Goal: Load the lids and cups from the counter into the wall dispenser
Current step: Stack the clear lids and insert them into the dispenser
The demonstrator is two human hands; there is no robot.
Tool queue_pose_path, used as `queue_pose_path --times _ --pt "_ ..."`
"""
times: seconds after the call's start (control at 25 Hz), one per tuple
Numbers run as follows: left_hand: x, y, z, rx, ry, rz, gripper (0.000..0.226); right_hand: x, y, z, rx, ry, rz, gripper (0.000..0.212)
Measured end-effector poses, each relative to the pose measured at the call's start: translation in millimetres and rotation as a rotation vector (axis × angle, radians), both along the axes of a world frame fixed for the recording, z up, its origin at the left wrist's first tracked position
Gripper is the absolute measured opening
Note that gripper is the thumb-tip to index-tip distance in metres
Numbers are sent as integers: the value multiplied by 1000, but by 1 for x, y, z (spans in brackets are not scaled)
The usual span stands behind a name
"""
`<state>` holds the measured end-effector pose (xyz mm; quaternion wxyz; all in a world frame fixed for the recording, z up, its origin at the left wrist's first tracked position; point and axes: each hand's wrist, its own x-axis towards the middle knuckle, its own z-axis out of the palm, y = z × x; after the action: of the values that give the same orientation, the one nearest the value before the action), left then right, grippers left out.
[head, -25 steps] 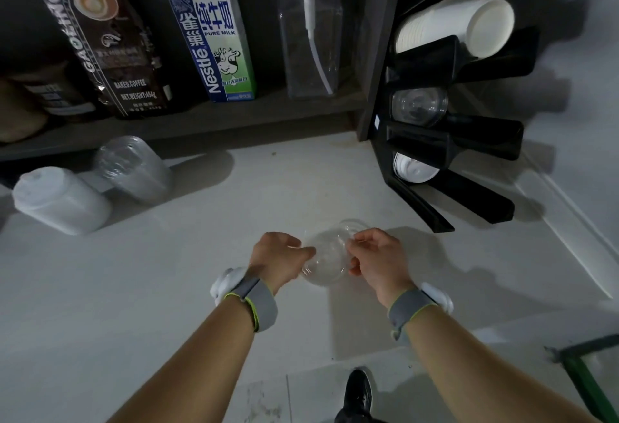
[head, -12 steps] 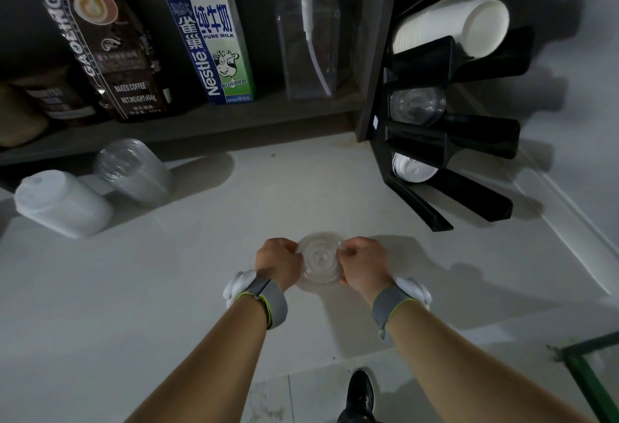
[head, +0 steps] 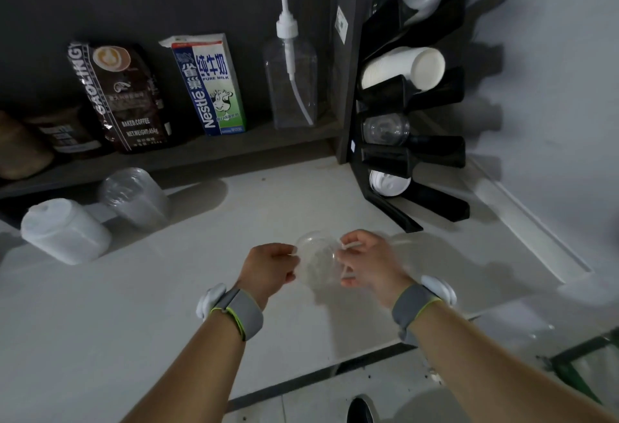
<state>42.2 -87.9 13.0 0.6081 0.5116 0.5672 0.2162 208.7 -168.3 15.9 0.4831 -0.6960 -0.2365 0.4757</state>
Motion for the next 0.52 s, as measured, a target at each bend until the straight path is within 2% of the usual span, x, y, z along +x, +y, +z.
queue_pose_path --times 0.12,0.24,0.4,0.52 --pt "17 0 30 76 -106 -19 17 18 -12 44 135 2 27 21" --pt "43 -1 60 161 -176 -74 12 43 -18 76 205 -87 -32 21" --pt "88 1 102 297 -190 -133 12 86 -21 113 285 -159 -99 15" --pt "119 5 121 391 -197 -155 10 120 -19 128 350 -181 -93 21"
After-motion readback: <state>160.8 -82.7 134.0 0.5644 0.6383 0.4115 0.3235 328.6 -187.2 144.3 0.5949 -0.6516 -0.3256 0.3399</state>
